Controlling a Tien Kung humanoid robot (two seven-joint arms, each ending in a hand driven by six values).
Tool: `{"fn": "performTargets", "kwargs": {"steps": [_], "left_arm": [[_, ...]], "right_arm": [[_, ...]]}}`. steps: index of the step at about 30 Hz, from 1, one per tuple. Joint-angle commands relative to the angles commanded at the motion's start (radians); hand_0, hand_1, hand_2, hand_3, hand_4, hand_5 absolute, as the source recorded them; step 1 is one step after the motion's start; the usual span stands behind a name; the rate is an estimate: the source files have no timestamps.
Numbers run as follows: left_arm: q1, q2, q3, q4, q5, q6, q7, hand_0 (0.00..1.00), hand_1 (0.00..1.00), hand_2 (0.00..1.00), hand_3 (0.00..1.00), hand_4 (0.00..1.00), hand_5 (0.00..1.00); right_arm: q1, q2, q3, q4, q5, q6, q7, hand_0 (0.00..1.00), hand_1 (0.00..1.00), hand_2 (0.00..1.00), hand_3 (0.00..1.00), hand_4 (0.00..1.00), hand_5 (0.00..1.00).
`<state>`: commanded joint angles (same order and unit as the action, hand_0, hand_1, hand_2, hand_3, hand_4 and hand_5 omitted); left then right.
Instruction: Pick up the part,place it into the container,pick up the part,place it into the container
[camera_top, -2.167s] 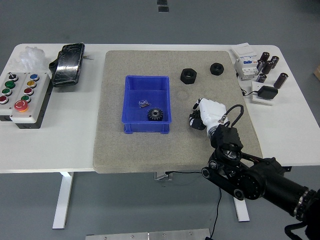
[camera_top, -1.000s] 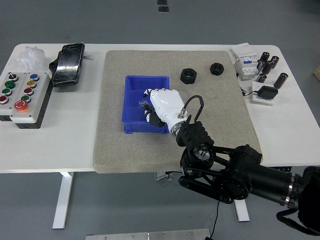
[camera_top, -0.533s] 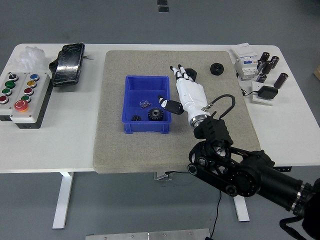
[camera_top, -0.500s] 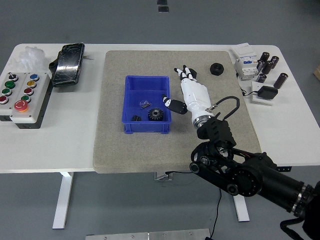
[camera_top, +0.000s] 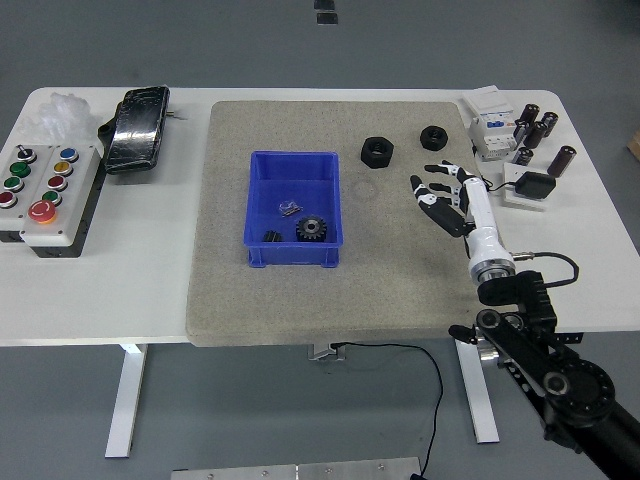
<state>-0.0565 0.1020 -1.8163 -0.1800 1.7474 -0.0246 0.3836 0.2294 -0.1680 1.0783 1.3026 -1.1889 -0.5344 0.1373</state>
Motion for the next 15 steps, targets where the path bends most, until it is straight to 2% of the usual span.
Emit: {"fn": "performTargets", "kwargs": {"steps": [6, 11, 15], "left_arm": [[0.001, 0.003, 0.001, 0.000, -0.005, -0.001, -0.002, 0.700, 0.716, 0.716, 0.842, 0.924, 0.572], [0.009, 0.007, 0.000, 0.000, -0.012, -0.002, 0.002, 0.700, 0.715, 0.714, 0.834, 0.921, 0.570], [0.015, 0.012, -0.002, 0.000, -0.015, -0.004, 0.005, 0.699, 0.714, 0.714, 0.828, 0.919, 0.566]], "right_arm": [[-0.140, -0.008, 0.118, 0.094, 0.217, 0.056, 0.228, 0.725, 0.719, 0.722, 0.664, 0.787, 0.522], [-0.232, -0.001, 0.137, 0.115, 0.359, 0.089, 0.370, 0.730, 0.713, 0.719, 0.664, 0.781, 0.521], [-0.257, 0.008, 0.149, 0.110, 0.440, 0.095, 0.451, 0.730, 0.714, 0.718, 0.664, 0.781, 0.532]]}}
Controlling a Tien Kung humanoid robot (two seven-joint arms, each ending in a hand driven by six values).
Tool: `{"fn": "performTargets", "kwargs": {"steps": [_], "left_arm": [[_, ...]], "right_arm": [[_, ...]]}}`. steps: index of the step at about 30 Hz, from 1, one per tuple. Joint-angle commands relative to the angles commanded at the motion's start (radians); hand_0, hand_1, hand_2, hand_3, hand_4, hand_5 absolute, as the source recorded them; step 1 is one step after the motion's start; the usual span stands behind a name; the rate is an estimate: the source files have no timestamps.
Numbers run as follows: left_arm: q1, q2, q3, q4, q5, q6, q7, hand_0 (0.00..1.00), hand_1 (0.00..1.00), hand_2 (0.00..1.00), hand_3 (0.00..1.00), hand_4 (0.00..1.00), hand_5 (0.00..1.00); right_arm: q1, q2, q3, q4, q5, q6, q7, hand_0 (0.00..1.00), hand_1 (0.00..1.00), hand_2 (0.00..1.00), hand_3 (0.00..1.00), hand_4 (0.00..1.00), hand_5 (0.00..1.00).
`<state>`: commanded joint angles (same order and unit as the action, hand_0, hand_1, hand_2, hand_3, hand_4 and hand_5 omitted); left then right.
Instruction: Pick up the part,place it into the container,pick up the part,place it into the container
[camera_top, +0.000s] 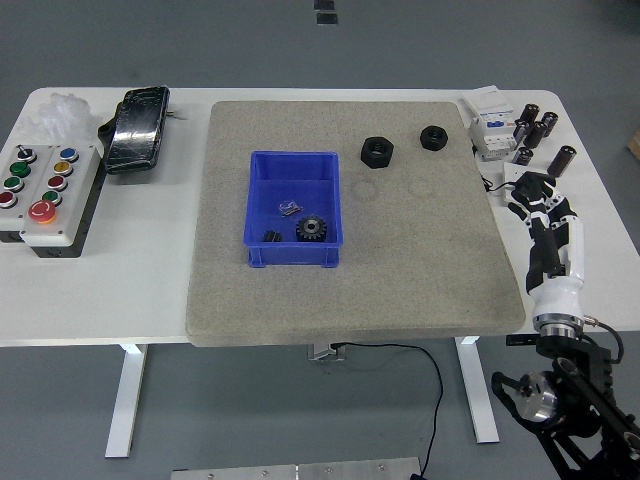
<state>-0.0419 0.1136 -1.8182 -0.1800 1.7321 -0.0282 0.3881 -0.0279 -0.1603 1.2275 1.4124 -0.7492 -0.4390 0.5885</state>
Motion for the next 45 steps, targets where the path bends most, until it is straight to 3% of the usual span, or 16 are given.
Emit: {"fn": "performTargets", "kwargs": {"steps": [10, 17, 25, 31, 45], "left_arm": [[0.003, 0.020, 0.002, 0.000, -0.006, -0.003, 0.001, 0.699, 0.711, 0.711, 0.825, 0.917, 0.565], [0.012, 0.029, -0.001, 0.000, -0.013, -0.003, 0.000, 0.699, 0.710, 0.710, 0.823, 0.913, 0.563], [0.052, 0.023, -0.028, 0.000, -0.036, 0.014, 0.011, 0.698, 0.707, 0.708, 0.820, 0.909, 0.561], [0.050, 0.015, -0.027, 0.000, -0.043, 0.016, 0.009, 0.698, 0.704, 0.707, 0.819, 0.905, 0.558], [0.042, 0.013, 0.003, 0.000, -0.063, 0.017, -0.016, 0.695, 0.703, 0.704, 0.812, 0.892, 0.544]], "right_arm": [[0.024, 0.010, 0.027, -0.011, -0.004, -0.026, 0.020, 0.731, 0.715, 0.716, 0.663, 0.777, 0.537], [0.029, 0.011, -0.012, -0.010, 0.051, -0.010, 0.045, 0.730, 0.710, 0.715, 0.661, 0.796, 0.580], [0.066, 0.019, -0.031, -0.022, 0.024, -0.046, 0.031, 0.721, 0.705, 0.721, 0.658, 0.794, 0.587], [0.082, 0.023, -0.016, -0.024, 0.004, -0.065, 0.016, 0.713, 0.701, 0.722, 0.658, 0.791, 0.585], [0.089, 0.030, -0.009, -0.092, 0.102, -0.036, 0.038, 0.696, 0.684, 0.718, 0.657, 0.782, 0.580]]}}
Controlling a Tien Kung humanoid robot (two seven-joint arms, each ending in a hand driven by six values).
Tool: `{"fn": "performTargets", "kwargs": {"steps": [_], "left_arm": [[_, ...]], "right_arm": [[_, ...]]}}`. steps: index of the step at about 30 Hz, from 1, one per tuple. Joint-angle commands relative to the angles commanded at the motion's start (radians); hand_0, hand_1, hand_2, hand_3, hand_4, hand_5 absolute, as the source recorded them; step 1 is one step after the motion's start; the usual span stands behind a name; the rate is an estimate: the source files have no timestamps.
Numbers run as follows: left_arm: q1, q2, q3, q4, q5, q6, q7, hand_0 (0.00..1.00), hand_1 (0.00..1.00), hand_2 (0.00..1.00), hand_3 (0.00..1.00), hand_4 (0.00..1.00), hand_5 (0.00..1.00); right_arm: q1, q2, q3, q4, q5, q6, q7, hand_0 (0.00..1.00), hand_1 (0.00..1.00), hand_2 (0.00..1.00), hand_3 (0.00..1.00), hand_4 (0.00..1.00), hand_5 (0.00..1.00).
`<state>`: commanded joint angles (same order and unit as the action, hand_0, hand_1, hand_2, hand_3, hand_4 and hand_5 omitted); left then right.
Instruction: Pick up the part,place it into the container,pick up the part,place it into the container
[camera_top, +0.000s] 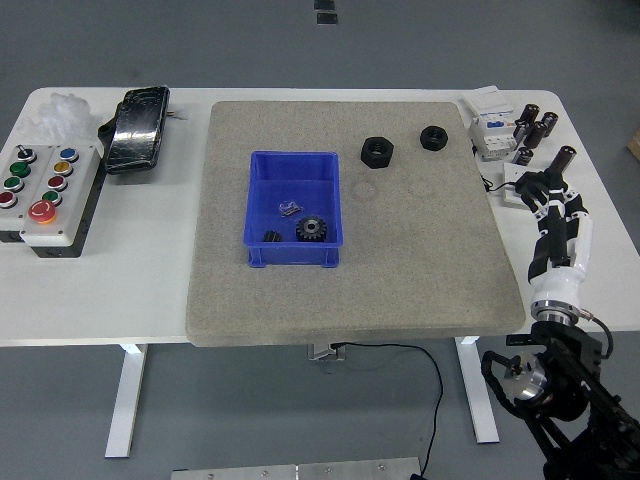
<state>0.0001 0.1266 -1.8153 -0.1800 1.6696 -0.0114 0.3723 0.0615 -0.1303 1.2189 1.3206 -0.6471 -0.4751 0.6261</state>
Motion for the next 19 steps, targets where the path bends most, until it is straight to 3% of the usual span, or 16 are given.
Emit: {"fn": "performTargets", "kwargs": {"steps": [7, 8, 19], "left_arm": [[-0.010, -0.004, 0.009, 0.000, -0.001, 0.000, -0.008, 0.693, 0.702, 0.702, 0.812, 0.892, 0.541], [-0.012, -0.004, 0.011, 0.000, -0.002, -0.001, -0.009, 0.692, 0.701, 0.701, 0.810, 0.887, 0.537], [-0.024, -0.007, 0.035, 0.000, -0.017, -0.002, -0.023, 0.690, 0.700, 0.700, 0.809, 0.879, 0.529]], "right_arm": [[0.010, -0.001, 0.005, -0.001, -0.004, -0.001, -0.002, 0.684, 0.681, 0.718, 0.656, 0.779, 0.578], [0.010, -0.002, 0.008, -0.002, -0.003, -0.001, -0.002, 0.684, 0.681, 0.719, 0.659, 0.724, 0.551], [0.008, -0.007, 0.066, 0.015, -0.032, -0.014, -0.011, 0.683, 0.679, 0.719, 0.660, 0.687, 0.540]]}}
